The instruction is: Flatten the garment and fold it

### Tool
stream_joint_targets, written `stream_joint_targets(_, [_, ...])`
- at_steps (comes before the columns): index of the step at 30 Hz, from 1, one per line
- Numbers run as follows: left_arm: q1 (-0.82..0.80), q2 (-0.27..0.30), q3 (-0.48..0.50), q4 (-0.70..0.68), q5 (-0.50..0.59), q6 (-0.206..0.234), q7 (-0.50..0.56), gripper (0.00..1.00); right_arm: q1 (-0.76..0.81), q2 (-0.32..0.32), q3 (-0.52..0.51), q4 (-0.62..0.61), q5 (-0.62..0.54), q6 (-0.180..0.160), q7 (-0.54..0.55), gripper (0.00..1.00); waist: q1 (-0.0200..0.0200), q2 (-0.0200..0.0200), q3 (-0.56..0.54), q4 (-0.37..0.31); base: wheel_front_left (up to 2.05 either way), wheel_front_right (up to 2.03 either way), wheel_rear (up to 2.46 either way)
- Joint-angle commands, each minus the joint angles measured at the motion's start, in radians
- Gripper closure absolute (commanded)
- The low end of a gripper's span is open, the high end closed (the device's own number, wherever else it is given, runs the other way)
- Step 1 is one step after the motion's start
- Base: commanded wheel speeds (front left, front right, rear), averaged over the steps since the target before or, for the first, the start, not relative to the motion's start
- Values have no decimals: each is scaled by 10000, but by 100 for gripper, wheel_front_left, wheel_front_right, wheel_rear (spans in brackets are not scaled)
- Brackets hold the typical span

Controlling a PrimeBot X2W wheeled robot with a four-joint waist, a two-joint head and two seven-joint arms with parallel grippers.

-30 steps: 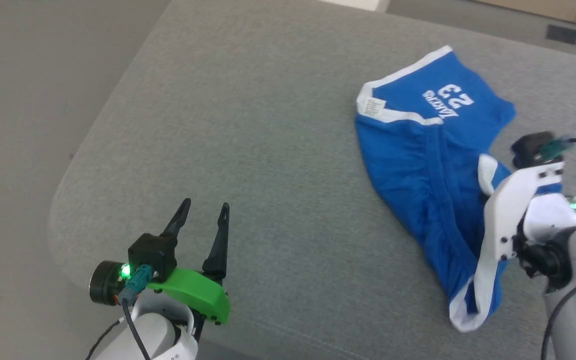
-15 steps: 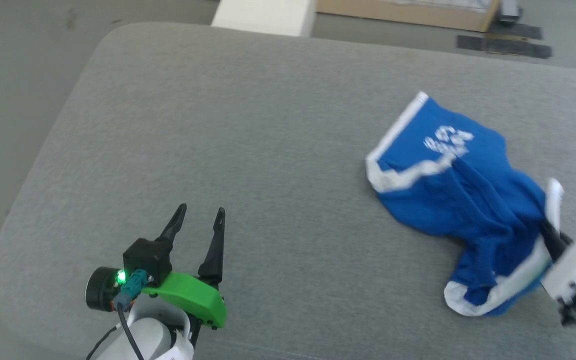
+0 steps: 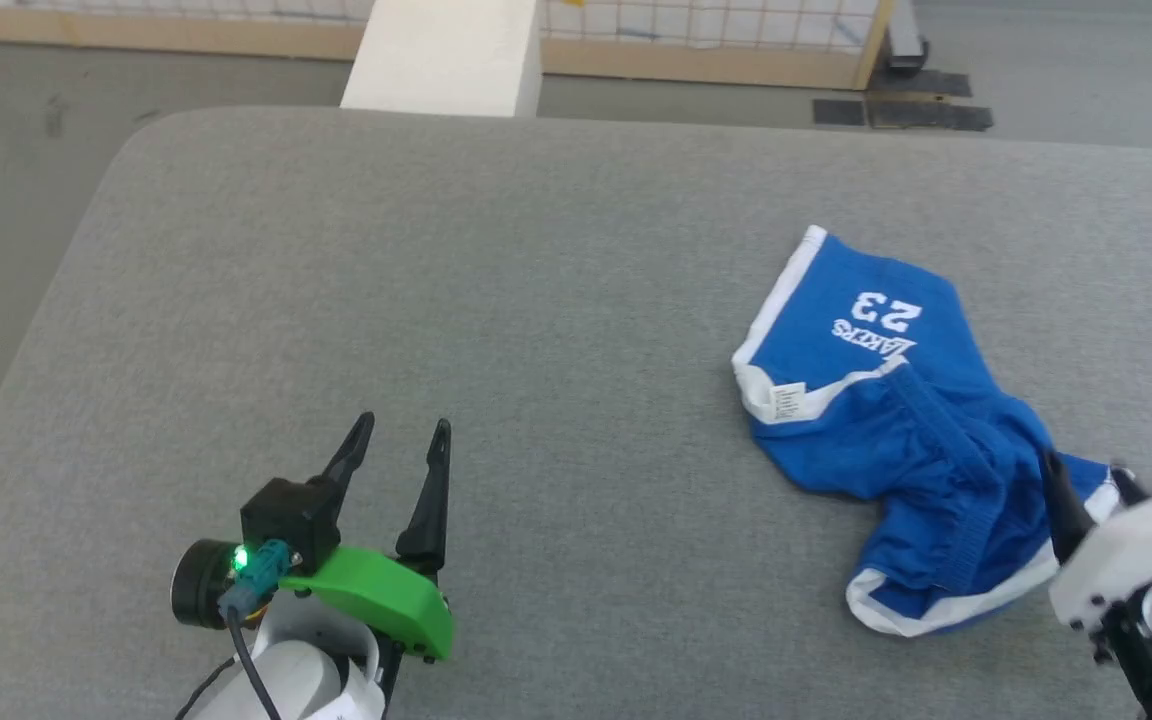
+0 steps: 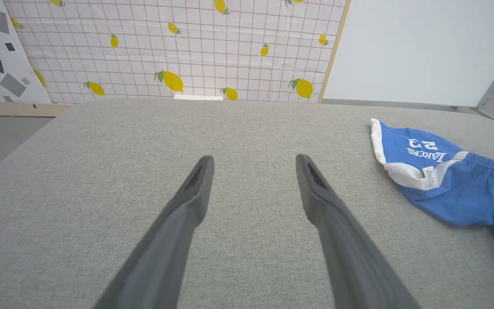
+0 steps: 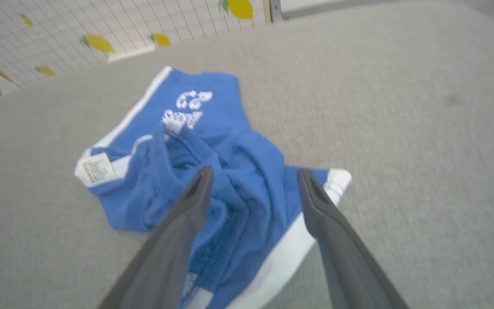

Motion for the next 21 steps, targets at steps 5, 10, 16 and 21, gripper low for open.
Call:
stream_joint_targets(5, [-145,-105,-2,-350,-121,40,246,0,115,-426,1112,-1284,-549,-11,-1059,0,0,0,-236,-340,0,0,0])
stream_joint_targets(10, [-651,-210,-507,-637,-203,-336,1137,0,629,-935,1599,-2015,-750,-11,-2194,0,0,0,-132,-569,0,0,0])
stream_joint_targets(16, [-1831,-333,-1354,-769,-272,-894,3129,0,1153,-716,1560,-2239,-1171,-11,-2973,0,0,0,537,-1022,0,0,0])
stream_joint_targets(21, [-3397,-573,-1993,-491,-246,-1625,4820,0,1110,-405,1571,-2226,-1373,-11,-3255,0,0,0,1337,-1525,0,0,0])
